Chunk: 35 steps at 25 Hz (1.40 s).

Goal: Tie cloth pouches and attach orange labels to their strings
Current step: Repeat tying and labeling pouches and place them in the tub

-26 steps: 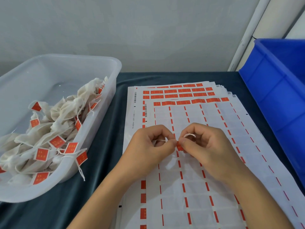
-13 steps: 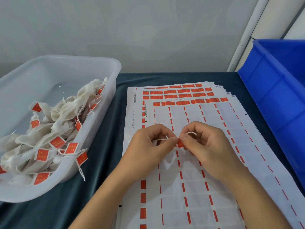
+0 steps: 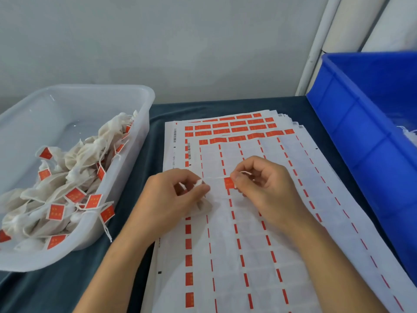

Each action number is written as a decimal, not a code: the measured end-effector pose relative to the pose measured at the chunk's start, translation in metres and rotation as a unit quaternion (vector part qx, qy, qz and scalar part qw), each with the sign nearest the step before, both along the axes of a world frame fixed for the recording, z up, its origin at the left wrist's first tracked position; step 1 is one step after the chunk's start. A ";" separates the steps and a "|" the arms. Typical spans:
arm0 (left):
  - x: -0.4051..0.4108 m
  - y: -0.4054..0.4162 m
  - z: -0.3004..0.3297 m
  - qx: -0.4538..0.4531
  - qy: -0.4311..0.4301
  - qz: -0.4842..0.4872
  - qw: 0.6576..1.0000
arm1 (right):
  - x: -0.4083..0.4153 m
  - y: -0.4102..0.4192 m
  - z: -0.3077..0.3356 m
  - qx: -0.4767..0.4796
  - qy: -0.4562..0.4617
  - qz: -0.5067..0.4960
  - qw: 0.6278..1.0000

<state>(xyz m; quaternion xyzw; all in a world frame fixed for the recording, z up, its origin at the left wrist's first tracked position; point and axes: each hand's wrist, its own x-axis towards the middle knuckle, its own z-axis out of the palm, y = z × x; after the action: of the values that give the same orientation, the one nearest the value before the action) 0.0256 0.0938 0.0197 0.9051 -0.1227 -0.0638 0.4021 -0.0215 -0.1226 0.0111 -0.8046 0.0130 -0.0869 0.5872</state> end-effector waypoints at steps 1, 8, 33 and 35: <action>-0.001 -0.001 0.001 -0.009 -0.009 0.018 1.000 | 0.000 0.001 0.000 -0.018 -0.004 0.006 1.000; -0.023 -0.017 0.021 -0.083 -0.129 0.077 0.985 | -0.007 0.016 0.022 -0.101 -0.054 0.084 0.990; 0.008 0.105 0.074 0.176 -0.318 0.163 0.917 | 0.067 0.164 0.061 -0.242 -0.167 0.192 0.936; 0.004 0.101 0.080 0.225 -0.348 0.167 0.895 | 0.064 0.157 0.065 -0.223 -0.181 0.178 0.941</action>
<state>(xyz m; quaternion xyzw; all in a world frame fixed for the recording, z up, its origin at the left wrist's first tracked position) 0.0300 0.1951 0.0997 0.9431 -0.0840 0.2970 0.1238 0.0426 0.0348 0.0757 -0.8749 -0.2562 -0.1259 0.3912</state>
